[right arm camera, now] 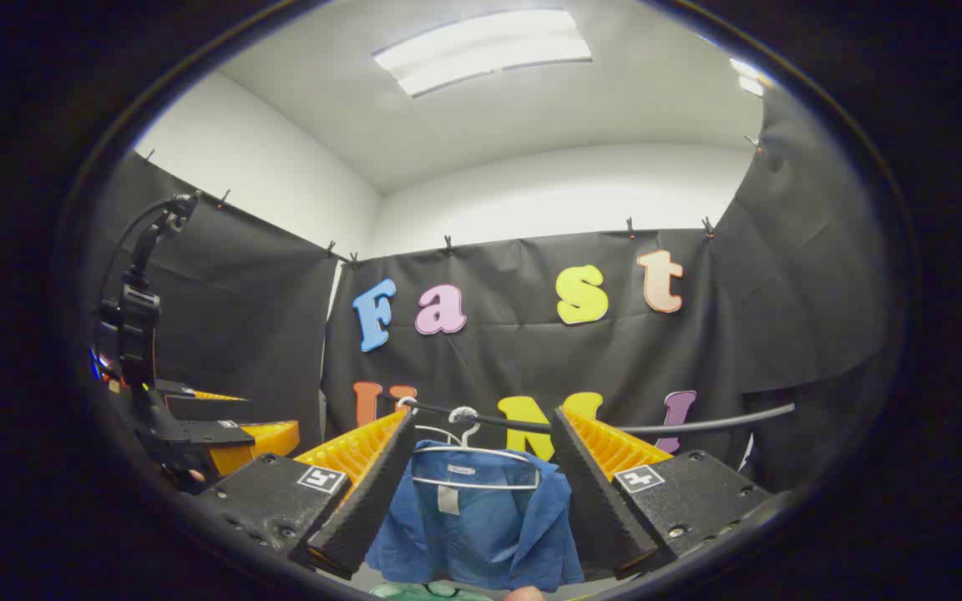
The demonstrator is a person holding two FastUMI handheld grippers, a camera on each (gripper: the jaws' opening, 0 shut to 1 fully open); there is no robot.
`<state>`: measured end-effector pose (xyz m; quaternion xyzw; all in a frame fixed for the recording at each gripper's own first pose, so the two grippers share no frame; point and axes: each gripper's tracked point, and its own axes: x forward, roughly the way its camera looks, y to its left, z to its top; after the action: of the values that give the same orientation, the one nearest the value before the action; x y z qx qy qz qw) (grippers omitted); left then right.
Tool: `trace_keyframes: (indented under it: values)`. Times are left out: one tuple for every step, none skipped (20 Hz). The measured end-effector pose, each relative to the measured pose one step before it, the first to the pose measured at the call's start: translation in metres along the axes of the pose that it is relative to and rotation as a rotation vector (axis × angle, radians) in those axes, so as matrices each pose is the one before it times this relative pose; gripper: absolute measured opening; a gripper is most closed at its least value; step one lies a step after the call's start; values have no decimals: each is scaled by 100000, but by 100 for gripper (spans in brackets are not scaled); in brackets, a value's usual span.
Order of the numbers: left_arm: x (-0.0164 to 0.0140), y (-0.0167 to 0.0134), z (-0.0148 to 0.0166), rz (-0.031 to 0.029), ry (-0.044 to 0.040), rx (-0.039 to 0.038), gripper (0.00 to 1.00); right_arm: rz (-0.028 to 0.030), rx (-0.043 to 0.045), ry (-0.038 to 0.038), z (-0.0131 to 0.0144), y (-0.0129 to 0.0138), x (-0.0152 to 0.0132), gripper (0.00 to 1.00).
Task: Grasp the clothes on the hanger with both hands and then place them into the laundry hamper below.
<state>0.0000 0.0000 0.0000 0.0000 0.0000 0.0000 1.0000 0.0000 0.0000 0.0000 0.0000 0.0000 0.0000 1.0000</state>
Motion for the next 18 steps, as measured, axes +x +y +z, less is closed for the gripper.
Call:
trace_keyframes:
  values:
    - [388, 207, -111, -25, -444, 444, 100, -699, -678, 636, -176, 536, 442, 100]
    - [281, 304, -79, -122, -170, 351, 100, -922, -532, 727, -193, 365, 385, 100]
    - [299, 291, -92, 1, -122, 209, 100, -828, -177, 239, -56, 501, 274, 100]
    - [298, 234, -200, -173, 457, -343, 100, -995, -300, 11, 43, 308, 206, 100]
    - [389, -34, -146, -1517, -283, -256, 99, -986, -776, -56, 35, 226, 288, 100]
    - [339, -83, -57, -1643, -97, -297, 99, -1238, -1277, -157, 93, 141, 211, 100]
    - [187, 184, -303, -928, 179, -171, 99, -908, -1536, -34, 23, 145, 196, 100]
    - [310, 370, -117, -308, -127, 70, 99, -1267, -1000, -263, 49, 52, 80, 100]
    - [196, 394, -214, -303, -46, 242, 99, -887, -186, -577, 32, 188, 12, 100]
    - [174, -5, -305, -409, 466, 220, 99, -821, 192, 159, -239, 171, 69, 100]
    - [242, 40, -390, -892, 748, 157, 99, -577, 61, 685, -546, 55, 57, 100]
    - [269, 114, -297, -917, 165, 247, 99, -777, 76, 758, -446, 31, 140, 100]
    - [192, 127, -6, -658, -472, 101, 99, -1275, 309, 652, -437, -293, 79, 100]
    - [131, 189, -7, -623, -935, -56, 99, -1112, 825, -46, -264, -167, 66, 100]
    - [119, -1, 57, -902, -598, -101, 99, -1285, 797, 125, -423, -279, 105, 100]
    - [65, 194, -28, -1074, -1097, -186, 99, -1288, 398, 364, -429, -268, 84, 100]
    - [108, 29, -115, -706, -306, -129, 99, -1897, 236, 572, -497, -489, 60, 100]
    - [46, 60, -22, -705, -1101, -208, 99, -1396, 0, 633, -474, -409, 149, 100]
